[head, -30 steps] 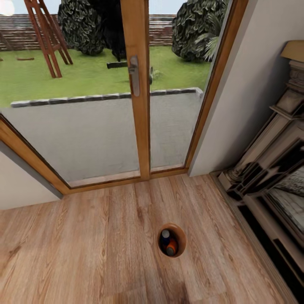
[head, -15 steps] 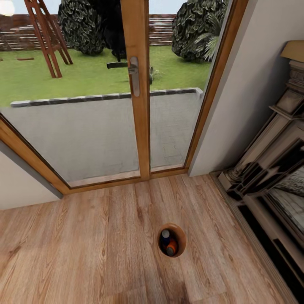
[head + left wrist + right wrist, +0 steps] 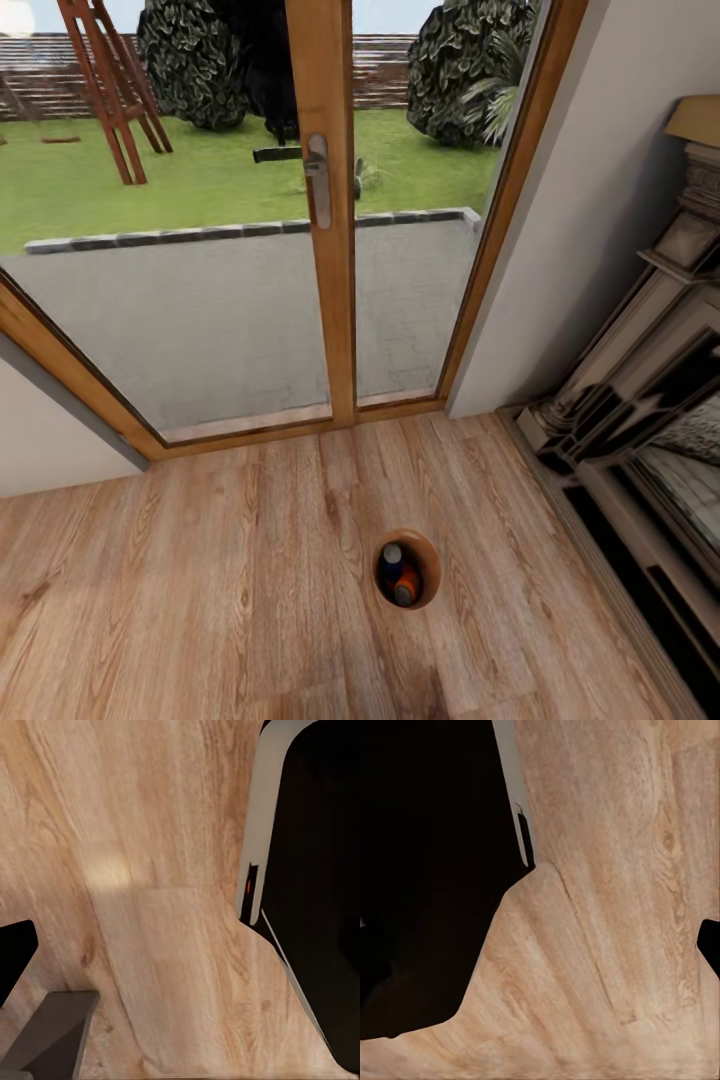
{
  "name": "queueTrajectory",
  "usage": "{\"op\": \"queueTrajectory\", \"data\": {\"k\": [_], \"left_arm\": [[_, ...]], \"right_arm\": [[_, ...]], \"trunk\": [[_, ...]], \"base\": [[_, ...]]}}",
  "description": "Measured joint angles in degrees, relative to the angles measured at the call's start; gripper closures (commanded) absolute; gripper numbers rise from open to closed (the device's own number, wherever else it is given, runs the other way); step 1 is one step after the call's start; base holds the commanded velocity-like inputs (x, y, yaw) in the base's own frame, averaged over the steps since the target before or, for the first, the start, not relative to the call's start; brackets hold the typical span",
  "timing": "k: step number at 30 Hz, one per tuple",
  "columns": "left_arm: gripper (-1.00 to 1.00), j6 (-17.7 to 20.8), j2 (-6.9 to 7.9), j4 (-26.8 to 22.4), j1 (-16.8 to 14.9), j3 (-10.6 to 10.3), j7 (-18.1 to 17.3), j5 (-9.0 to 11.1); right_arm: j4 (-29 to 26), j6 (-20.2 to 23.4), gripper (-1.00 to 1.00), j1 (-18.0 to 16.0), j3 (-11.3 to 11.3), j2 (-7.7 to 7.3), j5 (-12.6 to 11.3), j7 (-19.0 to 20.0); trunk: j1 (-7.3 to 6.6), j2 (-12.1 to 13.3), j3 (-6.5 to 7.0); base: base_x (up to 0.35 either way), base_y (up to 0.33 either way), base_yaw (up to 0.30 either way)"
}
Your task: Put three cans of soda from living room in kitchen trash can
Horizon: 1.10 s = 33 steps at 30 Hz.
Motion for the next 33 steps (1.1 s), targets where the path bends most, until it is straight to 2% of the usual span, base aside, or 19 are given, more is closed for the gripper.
{"op": "queueTrajectory", "data": {"k": [6, 17, 21, 25, 33], "left_arm": [[-1.00, 0.0, 0.00, -0.1, 0.0, -1.5, -0.1, 0.0], [-1.00, -0.2, -0.48, 0.0, 0.0, -1.5, 0.5, 0.4], [-1.00, -0.3, -1.33, -0.1, 0.0, -1.5, 0.5, 0.4], [-1.00, -0.3, -2.84, 0.0, 0.0, -1.5, 0.5, 0.4], [-1.00, -0.3, -3.54, -0.1, 0.0, -1.4, 0.5, 0.4]], "right_arm": [[1.4, 0.0, -1.00, 0.0, 0.0, 0.00, 0.0, 0.0], [1.7, 0.0, -1.00, 0.0, 0.0, 0.00, 0.0, 0.0], [1.7, 0.0, -1.00, 0.0, 0.0, 0.00, 0.0, 0.0], [1.7, 0.0, -1.00, 0.0, 0.0, 0.00, 0.0, 0.0], [1.7, 0.0, -1.00, 0.0, 0.0, 0.00, 0.0, 0.0]], "trunk": [[0.00, 0.0, 0.00], [0.00, 0.0, 0.00], [0.00, 0.0, 0.00], [0.00, 0.0, 0.00], [0.00, 0.0, 0.00]], "base": [[0.000, 0.000, 0.000], [0.000, 0.000, 0.000], [0.000, 0.000, 0.000], [0.000, 0.000, 0.000], [0.000, 0.000, 0.000]]}}
